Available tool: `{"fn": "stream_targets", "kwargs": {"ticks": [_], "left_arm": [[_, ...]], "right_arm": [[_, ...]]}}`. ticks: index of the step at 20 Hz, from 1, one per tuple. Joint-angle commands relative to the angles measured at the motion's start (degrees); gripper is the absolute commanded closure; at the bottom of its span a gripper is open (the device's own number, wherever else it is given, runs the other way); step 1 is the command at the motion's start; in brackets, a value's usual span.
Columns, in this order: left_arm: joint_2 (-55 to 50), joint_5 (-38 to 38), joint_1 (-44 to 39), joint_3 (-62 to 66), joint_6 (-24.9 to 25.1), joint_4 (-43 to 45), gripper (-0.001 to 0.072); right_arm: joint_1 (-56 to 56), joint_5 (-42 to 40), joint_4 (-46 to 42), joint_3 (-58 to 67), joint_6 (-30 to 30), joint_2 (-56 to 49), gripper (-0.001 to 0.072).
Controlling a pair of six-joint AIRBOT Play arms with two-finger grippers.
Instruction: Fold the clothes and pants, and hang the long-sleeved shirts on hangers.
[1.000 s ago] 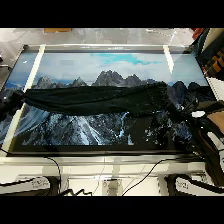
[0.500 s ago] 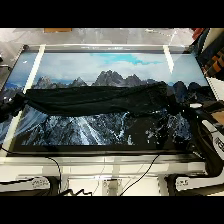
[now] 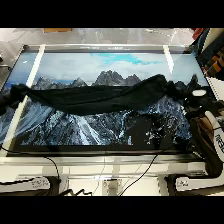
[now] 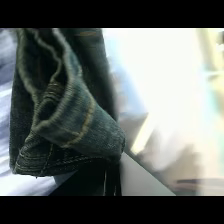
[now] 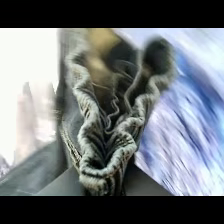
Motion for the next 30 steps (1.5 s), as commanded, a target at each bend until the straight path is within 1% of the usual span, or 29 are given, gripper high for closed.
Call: {"fn": "stream_targets", "kwargs": {"ticks": [1, 3, 4, 5, 6, 9, 11, 13, 15, 16, 18, 19, 20, 22, 24, 27, 30], "left_arm": [[0.1, -3.0, 0.1, 12.3, -5.5, -0.4, 0.0681], [0.0, -3.0, 0.1, 19.8, -10.6, 5.8, 0.0682], [0.0, -3.2, 0.1, 23.1, -14.6, 10.7, 0.0682], [0.0, -4.1, 0.1, 25.3, -17.7, 15.0, 0.0682], [0.1, -6.1, 0.1, 26.8, -18.5, 18.5, 0.0682], [-0.4, -14.9, 0.0, 27.2, -18.5, 29.9, 0.0681], [-2.2, -23.6, -0.2, 27.2, -18.5, 38.7, 0.068], [-5.3, -33.6, -0.1, 27.2, -18.4, 46.0, 0.0681], [-8.2, -41.2, -0.2, 27.2, -15.4, 50.8, 0.068], [-9.3, -44.0, -0.3, 27.1, -14.3, 53.4, 0.068], [-10.5, -47.7, -0.6, 26.3, -14.2, 61.8, 0.0681], [-10.5, -48.5, -0.6, 25.3, -14.2, 65.9, 0.0682], [-10.4, -48.7, -0.3, 24.4, -14.2, 67.2, 0.0682], [-10.3, -49.4, 0.7, 22.0, -14.2, 66.9, 0.0681], [-10.0, -49.2, 0.7, 18.3, -14.2, 66.9, 0.0682], [-7.8, -43.1, 0.5, 11.0, -14.3, 67.1, 0.0682], [-6.0, -40.1, 0.7, 5.6, -14.2, 67.1, 0.068]], "right_arm": [[0.0, 0.9, -18.4, 11.3, 7.8, 5.6, 0.0688], [0.0, 4.5, -31.8, 18.8, 16.9, 6.6, 0.0688], [0.0, 8.2, -37.2, 22.4, 19.8, 6.6, 0.0688], [0.0, 11.8, -40.4, 25.0, 20.5, 6.6, 0.0688], [0.0, 14.8, -42.4, 26.4, 20.5, 6.6, 0.0688], [0.0, 22.5, -45.7, 26.9, 20.3, 6.0, 0.0687], [0.0, 28.2, -46.6, 26.4, 19.8, 4.2, 0.0687], [0.0, 37.7, -46.8, 26.3, 15.4, 1.5, 0.0687], [0.0, 47.9, -47.5, 26.3, 11.6, -1.3, 0.0687], [0.0, 50.9, -47.8, 25.8, 11.1, -2.3, 0.0687], [0.0, 51.9, -48.0, 22.4, 11.1, -2.4, 0.0687], [0.0, 52.2, -48.0, 20.3, 10.8, -1.9, 0.0687], [0.0, 53.1, -48.1, 18.0, 10.2, -1.2, 0.0687], [0.0, 55.3, -48.5, 13.1, 9.7, 0.2, 0.0687], [0.0, 55.6, -48.7, 7.0, 8.8, 2.4, 0.0687], [0.0, 52.9, -49.8, -2.5, 8.5, 7.0, 0.0687], [0.0, 50.8, -50.3, -7.5, 8.5, 10.1, 0.0686]]}}
